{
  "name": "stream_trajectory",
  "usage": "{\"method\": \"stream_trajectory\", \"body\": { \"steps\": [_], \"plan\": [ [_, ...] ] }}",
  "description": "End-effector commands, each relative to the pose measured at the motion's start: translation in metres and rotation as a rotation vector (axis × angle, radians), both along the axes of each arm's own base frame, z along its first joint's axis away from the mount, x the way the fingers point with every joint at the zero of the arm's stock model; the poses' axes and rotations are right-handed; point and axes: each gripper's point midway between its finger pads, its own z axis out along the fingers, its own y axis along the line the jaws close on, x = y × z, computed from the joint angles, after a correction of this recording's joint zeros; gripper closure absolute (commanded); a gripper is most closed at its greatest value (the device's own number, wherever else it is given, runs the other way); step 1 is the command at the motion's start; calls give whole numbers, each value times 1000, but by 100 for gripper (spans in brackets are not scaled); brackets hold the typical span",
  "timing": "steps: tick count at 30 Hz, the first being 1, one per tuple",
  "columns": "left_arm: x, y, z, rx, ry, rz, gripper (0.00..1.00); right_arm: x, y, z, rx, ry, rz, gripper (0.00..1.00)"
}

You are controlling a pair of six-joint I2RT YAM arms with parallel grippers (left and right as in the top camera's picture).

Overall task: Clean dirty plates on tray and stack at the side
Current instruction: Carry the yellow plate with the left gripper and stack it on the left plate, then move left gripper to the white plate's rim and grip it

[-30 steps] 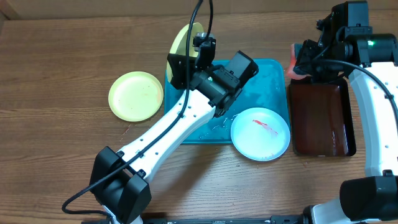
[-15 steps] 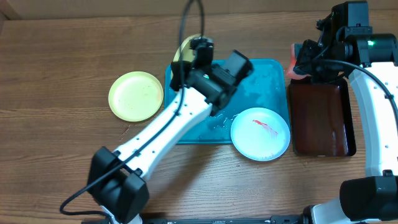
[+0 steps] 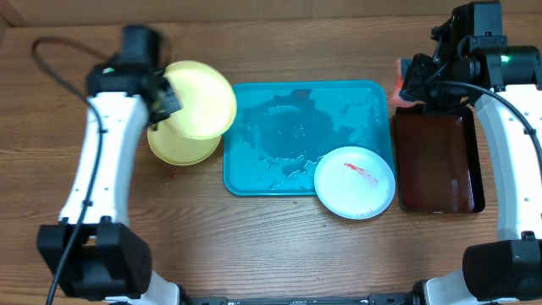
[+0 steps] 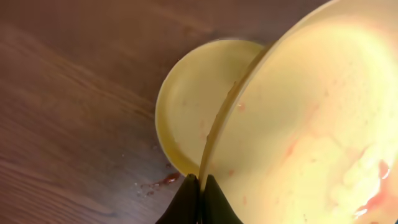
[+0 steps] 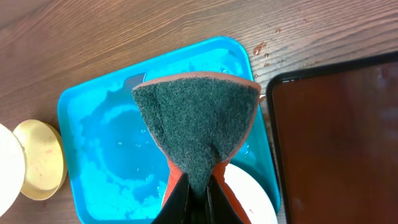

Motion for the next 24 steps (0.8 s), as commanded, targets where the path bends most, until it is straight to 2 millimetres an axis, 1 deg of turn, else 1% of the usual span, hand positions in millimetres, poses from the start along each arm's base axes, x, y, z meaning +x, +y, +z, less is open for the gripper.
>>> {"method": "stream_trajectory", "body": {
  "steps": [1, 3, 6, 9, 13, 21, 23, 24],
  "plan": [
    [-17, -2, -31, -178, 46, -21, 96, -1, -1, 17, 0, -53, 1, 96],
    [-23, 8, -53, -203, 55, 0, 96, -1, -1, 17, 0, -54, 1, 96],
    [-28, 18, -82, -241, 39, 36, 96, -1, -1, 17, 0, -53, 1, 96],
    [-29, 26, -100, -244, 13, 85, 96, -1, -1, 17, 0, -53, 1, 96],
    [-26, 37, -111, -194, -21, 114, 96, -1, -1, 17, 0, -53, 1, 96],
    [-24, 42, -113, -168, -25, 127, 96, -2, -1, 17, 0, -49, 1, 96],
    [-25, 41, -113, -171, -20, 126, 77, -2, -1, 17, 0, -49, 1, 96],
    [-26, 41, -113, -172, -16, 124, 72, -2, -1, 17, 0, -49, 1, 96]
  ]
}}
